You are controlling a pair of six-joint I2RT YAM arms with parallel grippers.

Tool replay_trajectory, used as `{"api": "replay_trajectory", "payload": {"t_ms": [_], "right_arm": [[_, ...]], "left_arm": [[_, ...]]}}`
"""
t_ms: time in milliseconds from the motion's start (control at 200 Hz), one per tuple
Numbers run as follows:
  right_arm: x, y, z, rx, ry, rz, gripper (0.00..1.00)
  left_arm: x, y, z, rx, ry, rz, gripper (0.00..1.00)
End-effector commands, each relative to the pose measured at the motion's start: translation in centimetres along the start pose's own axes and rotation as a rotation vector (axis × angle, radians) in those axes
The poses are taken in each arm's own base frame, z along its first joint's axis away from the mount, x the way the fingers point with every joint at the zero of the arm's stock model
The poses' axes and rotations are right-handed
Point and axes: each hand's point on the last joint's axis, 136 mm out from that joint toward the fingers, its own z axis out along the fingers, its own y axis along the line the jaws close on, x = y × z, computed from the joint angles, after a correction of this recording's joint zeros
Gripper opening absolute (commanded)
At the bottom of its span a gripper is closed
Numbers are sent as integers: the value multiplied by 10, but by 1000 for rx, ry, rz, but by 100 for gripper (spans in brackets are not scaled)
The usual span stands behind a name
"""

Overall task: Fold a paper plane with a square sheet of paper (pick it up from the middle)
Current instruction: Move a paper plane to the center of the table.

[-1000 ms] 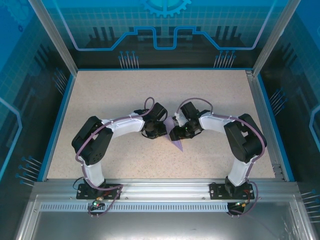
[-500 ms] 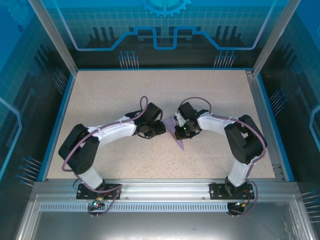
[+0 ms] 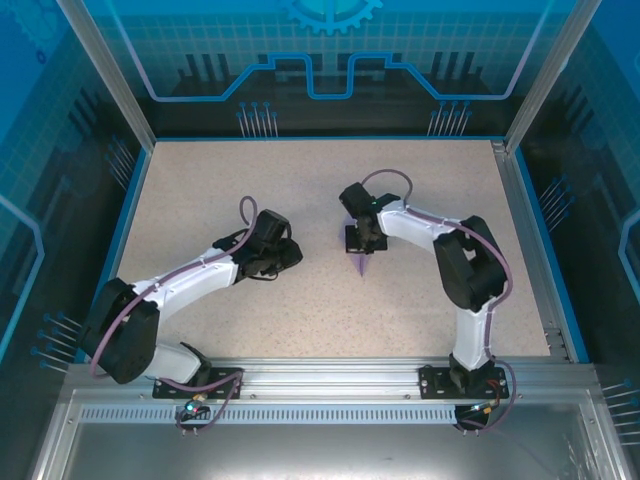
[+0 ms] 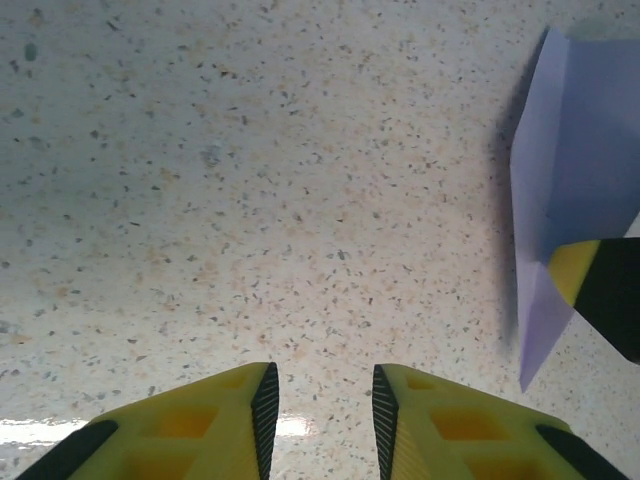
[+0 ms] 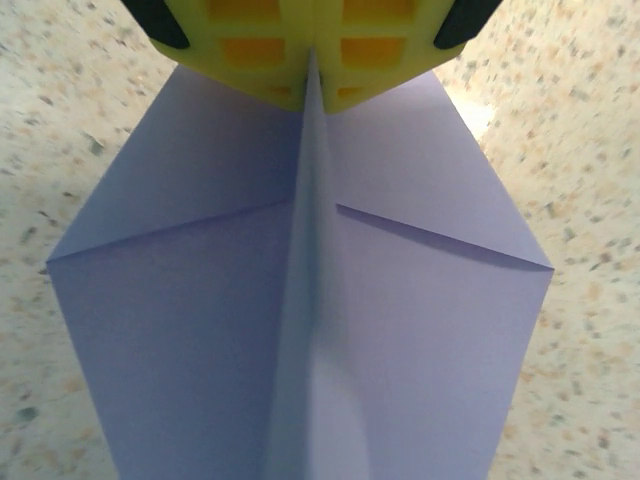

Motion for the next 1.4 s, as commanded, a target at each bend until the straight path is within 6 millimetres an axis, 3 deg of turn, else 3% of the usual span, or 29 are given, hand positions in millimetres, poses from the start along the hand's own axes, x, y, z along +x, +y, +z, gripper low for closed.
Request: {"api": "replay_trajectory", "payload": {"t_ms": [0, 190, 440, 540, 840, 1095, 1280, 1395], "right_arm": [[9, 3, 4, 40, 44, -2, 6], [18, -2, 18, 76, 85, -19, 14], [43, -16, 49, 122, 173, -8, 16], [45, -16, 48, 116, 179, -10, 18], [10, 2, -4, 49, 65, -34, 31], [-1, 8, -40, 7, 7, -45, 43], [-12, -1, -80, 22, -99, -50, 49], [-28, -28, -130, 90, -298, -34, 61]], "left_arm": [[-3, 4, -5, 6, -22, -18, 34], [0, 7, -2, 2, -12, -23, 34], [-1, 10, 0, -7, -11, -27, 34], [-2, 8, 0, -6, -8, -21, 34], [-4, 8, -1, -10, -14, -22, 34], [-5, 9, -2, -18, -17, -16, 34], [-10, 11, -5, -29, -40, 9, 34], [-22, 21, -13, -62, -91, 31, 35]]}}
